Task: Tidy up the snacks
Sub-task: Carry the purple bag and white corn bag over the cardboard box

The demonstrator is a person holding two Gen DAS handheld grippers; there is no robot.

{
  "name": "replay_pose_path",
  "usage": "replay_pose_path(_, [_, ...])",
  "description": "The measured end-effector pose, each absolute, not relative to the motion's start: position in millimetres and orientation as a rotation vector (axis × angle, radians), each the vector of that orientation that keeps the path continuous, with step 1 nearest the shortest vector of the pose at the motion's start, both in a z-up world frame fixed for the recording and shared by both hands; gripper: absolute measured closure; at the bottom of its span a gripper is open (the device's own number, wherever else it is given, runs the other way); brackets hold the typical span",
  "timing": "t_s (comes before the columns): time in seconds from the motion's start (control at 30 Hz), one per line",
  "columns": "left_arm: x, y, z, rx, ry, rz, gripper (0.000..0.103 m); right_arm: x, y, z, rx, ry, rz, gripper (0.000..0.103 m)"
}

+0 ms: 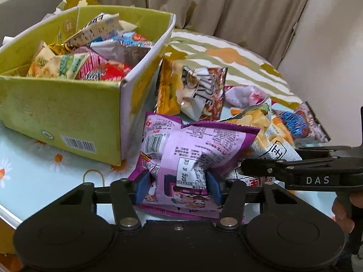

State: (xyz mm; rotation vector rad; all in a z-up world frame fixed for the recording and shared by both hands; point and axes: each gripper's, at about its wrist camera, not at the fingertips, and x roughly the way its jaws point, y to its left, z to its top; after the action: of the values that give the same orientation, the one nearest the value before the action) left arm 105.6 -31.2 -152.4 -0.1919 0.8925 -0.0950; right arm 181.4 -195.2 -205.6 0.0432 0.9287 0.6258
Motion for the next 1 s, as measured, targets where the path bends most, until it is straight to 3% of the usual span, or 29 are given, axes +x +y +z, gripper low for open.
replay_pose_path(0.03, [104, -32, -149, -0.196, 0.887, -0.104, 0.059, 179, -197, -203, 0.045, 0.922, 0.622, 0.042])
replay_pose_path(0.13, [100, -38, -138, -0.184, 0.863, -0.116, 0.062, 171, -203, -193, 0.054, 0.903, 0.6, 0.043])
replay_pose_path(0.63, [76, -45, -41, -0.126, 0.624, -0.203, 0.065, 131, -227, -117, 0.122, 0.734, 0.53, 0.043])
replay_pose_path(1.0, [103, 30, 26, -0.065, 0.453, -0.175, 0.065, 154, -162, -39, 0.128, 0.551, 0.567, 0.043])
